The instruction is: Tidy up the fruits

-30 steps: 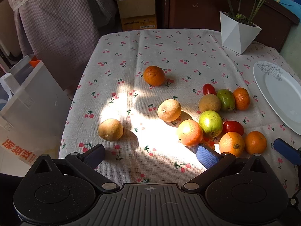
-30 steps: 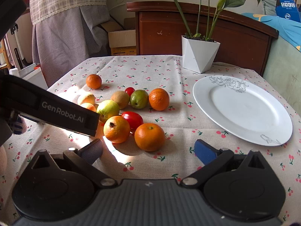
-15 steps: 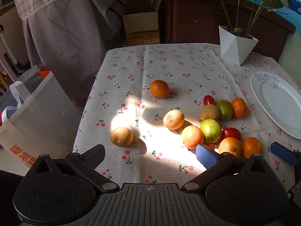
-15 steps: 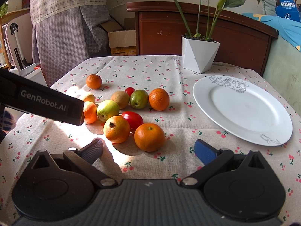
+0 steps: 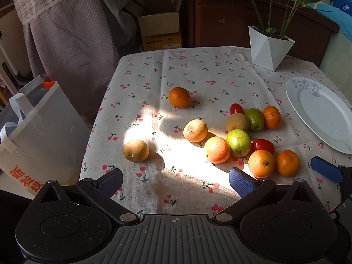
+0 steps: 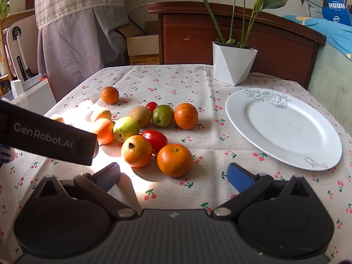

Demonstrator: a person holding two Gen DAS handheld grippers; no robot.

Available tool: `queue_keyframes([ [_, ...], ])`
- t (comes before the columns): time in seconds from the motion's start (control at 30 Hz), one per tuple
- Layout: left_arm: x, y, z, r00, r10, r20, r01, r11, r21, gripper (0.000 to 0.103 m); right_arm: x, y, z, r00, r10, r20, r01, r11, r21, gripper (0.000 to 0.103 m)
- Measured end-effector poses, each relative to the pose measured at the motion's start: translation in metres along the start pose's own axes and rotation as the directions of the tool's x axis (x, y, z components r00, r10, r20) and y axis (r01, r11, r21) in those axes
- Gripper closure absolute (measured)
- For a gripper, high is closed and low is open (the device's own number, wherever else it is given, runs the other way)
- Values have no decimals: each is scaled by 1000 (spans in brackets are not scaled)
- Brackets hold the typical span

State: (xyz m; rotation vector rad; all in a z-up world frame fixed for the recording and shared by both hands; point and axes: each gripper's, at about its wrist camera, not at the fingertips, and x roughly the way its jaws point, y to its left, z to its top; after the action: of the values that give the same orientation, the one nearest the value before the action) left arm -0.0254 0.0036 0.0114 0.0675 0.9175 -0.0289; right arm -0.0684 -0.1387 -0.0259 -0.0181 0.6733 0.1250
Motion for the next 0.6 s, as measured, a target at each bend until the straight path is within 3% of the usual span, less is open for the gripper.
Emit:
queue_keyframes([
  [0.2, 3, 1, -2, 999, -26, -20, 26, 999, -29, 0, 0, 0, 0, 1000, 0, 0, 0, 1000, 0, 1],
  [0.37, 6, 2, -1, 997, 72, 40, -71, 997, -20, 0, 0, -1, 0, 1000, 0, 0, 0, 1000, 0, 1],
  [0.6, 17, 14, 1, 997, 62, 37, -61, 998, -35, 0, 0, 0, 0, 1000, -1, 0, 1, 1000, -2, 1],
])
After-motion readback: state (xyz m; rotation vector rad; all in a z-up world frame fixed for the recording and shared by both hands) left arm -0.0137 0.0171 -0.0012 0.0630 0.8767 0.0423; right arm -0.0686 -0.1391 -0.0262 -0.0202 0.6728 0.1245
